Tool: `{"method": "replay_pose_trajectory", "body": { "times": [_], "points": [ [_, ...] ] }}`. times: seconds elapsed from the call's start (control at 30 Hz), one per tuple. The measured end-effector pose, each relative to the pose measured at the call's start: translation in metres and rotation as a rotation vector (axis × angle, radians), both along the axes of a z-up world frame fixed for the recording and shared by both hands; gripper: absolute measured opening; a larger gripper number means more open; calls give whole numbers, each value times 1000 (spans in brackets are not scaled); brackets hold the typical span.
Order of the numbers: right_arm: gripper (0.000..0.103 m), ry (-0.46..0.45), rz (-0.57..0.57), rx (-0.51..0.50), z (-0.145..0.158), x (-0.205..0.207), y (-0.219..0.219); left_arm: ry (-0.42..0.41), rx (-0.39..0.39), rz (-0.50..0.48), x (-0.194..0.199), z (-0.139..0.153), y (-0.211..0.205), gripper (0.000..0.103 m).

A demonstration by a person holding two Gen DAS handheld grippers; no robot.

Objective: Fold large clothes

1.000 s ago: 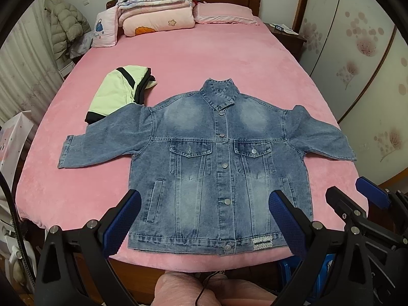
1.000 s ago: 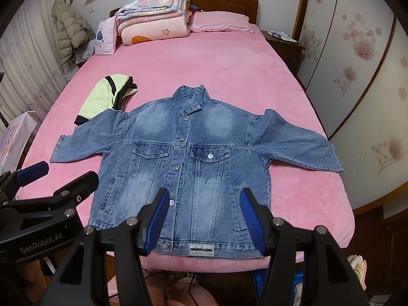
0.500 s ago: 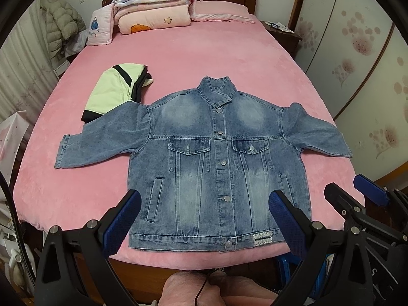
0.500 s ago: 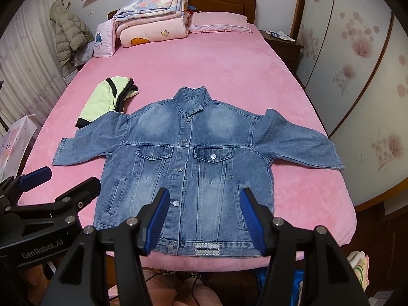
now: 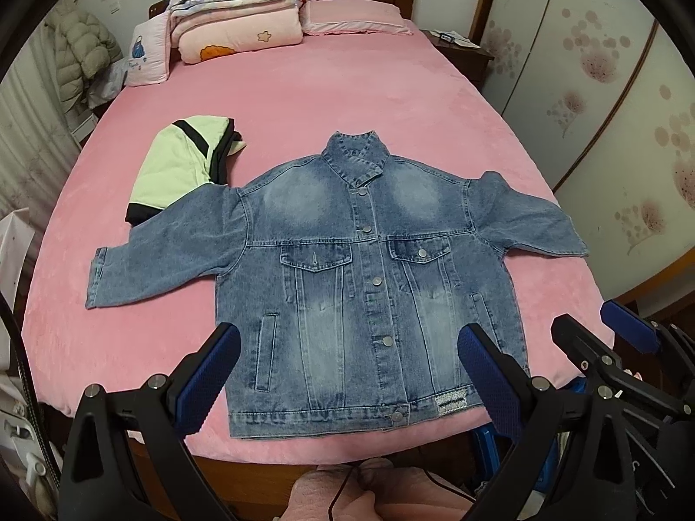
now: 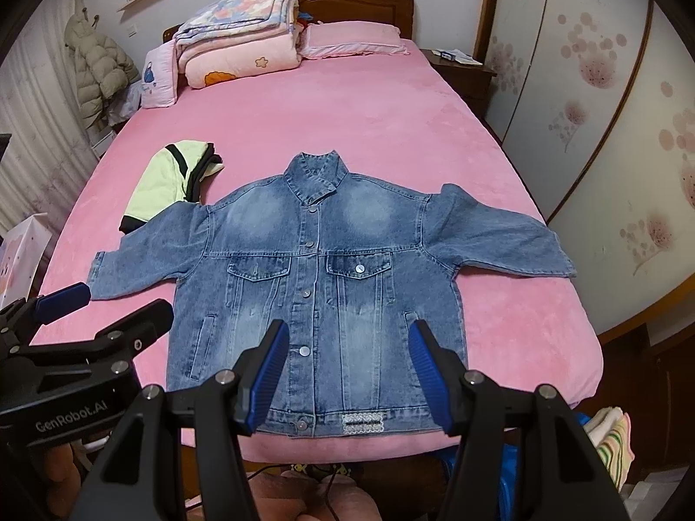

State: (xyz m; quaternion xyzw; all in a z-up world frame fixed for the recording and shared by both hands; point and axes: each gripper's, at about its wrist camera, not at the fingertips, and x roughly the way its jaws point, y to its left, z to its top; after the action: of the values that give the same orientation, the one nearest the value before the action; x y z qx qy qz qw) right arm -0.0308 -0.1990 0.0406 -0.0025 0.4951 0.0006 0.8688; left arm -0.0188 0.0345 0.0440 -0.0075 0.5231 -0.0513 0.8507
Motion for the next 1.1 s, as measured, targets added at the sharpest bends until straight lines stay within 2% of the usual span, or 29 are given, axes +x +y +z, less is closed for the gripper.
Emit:
{"method": "replay_pose_trajectory", "body": {
  "times": [0.37, 0.63, 0.93, 1.0, 1.1],
  "points": [
    [58, -5, -81, 29, 3, -1, 2, -24, -50, -24, 17, 9, 17, 100],
    [58, -27, -138, 32, 7, -3, -5, -113, -127, -64, 25, 28, 18, 100],
    [58, -71, -203, 56, 14, -3, -38, -191, -114, -104, 38, 45, -12, 100],
    [58, -78, -221, 73, 13, 1, -56, -225, -139, -125, 40, 52, -23, 100],
    [58, -83, -237, 91, 10, 12, -87, -265, -129, -122, 49, 60, -49, 100]
  ]
}}
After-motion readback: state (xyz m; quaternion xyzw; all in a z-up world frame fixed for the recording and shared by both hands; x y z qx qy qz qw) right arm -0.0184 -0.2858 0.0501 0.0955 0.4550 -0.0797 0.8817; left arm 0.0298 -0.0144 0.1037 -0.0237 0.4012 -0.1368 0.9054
